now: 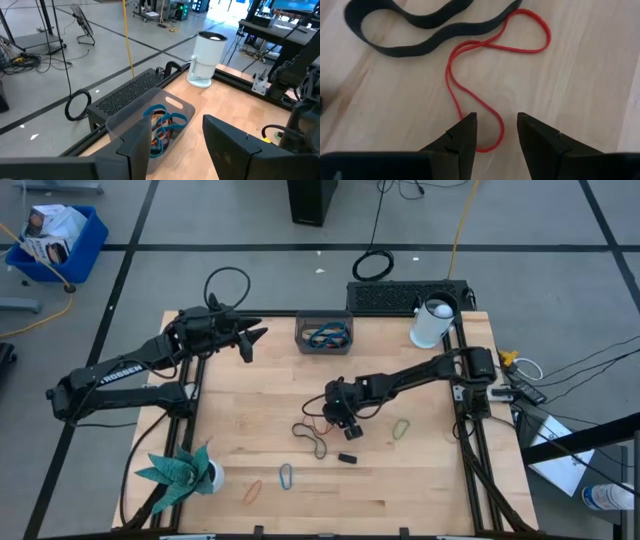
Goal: Pick and place rubber bands into bin
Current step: Put the red rubber band into the black bin
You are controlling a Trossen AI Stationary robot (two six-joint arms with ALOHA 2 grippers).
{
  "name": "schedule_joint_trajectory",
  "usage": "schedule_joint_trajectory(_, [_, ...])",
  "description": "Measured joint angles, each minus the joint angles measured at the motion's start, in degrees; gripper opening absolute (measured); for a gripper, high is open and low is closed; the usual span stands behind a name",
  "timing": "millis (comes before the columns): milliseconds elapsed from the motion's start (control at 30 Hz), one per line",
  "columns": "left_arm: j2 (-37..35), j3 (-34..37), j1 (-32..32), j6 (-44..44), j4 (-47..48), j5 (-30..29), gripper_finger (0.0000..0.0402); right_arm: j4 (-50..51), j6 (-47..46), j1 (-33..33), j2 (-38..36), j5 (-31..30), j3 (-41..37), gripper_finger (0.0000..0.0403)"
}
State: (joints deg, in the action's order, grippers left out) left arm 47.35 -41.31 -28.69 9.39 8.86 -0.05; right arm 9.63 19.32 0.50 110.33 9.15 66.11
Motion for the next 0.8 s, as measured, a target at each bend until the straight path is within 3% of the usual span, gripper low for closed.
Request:
schedule_joint_trajectory(167, [0.00, 0.00, 0.02, 0.00, 0.05, 0.00, 0.0184, -0.15, -0.16, -0.05, 0.90, -0.50, 0.07, 0.0115])
schedule_joint_trajectory(600, [0.00, 0.00, 0.02, -0.09, 0.05, -0.02, 0.0184, -1.37, 2.83, -0.03, 1.04, -1.45, -0.88, 0.0009])
schedule_joint_trajectory(800, [0.00, 0.00, 0.02, -0.02, 0.05, -0.02, 0.0184, -4.90, -1.72, -0.07, 0.80, -1.69, -3.88, 0.0002])
